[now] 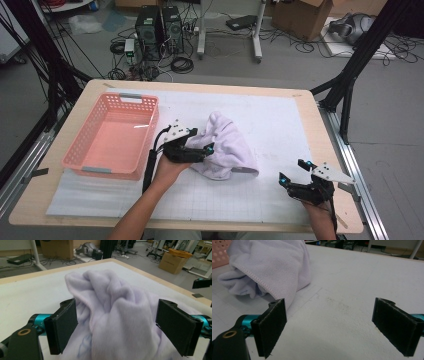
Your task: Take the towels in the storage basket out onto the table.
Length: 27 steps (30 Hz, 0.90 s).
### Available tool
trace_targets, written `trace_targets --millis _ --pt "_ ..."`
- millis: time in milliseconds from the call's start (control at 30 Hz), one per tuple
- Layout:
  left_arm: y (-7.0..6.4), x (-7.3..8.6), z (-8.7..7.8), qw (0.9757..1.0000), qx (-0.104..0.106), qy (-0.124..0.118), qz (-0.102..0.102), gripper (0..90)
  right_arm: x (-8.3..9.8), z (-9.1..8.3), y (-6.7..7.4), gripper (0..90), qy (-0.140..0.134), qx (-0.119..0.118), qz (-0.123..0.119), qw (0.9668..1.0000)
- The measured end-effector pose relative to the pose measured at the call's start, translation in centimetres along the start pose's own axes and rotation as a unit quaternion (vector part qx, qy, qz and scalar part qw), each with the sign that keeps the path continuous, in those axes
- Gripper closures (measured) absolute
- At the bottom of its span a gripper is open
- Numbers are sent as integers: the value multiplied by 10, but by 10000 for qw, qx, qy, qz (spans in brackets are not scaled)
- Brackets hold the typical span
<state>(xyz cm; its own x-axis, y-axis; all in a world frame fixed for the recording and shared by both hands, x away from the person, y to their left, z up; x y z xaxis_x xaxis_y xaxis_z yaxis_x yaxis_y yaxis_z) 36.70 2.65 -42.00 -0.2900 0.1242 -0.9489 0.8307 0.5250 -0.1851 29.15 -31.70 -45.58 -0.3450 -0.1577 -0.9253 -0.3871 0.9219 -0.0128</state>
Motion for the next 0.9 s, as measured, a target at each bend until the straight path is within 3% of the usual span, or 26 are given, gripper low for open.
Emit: trace_targets --millis 300,433,900 --pt "-6 32 -28 9997 -124 -154 148 179 1 7 4 111 50 -64 -51 10000" --pt "-7 44 -33 9997 -153 -194 78 180 2 9 6 111 105 -88 -92 9999" --pt "-10 48 -32 9996 -91 -225 170 183 2 9 5 111 93 32 -123 9999"
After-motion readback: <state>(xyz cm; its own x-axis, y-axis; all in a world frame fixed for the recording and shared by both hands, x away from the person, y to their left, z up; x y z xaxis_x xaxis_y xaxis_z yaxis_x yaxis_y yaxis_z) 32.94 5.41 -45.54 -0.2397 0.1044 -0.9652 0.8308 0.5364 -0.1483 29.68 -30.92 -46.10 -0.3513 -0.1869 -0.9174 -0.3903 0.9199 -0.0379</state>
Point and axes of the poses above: each handheld gripper's, and its own axes: z roughly forward along the jaws, x roughly out of its underside, y roughly to its left, the point moved 6 cm from there along z, roughly forward along the jaws, and after that the axes turned 10 degrees about x, right-handed, at the moved point
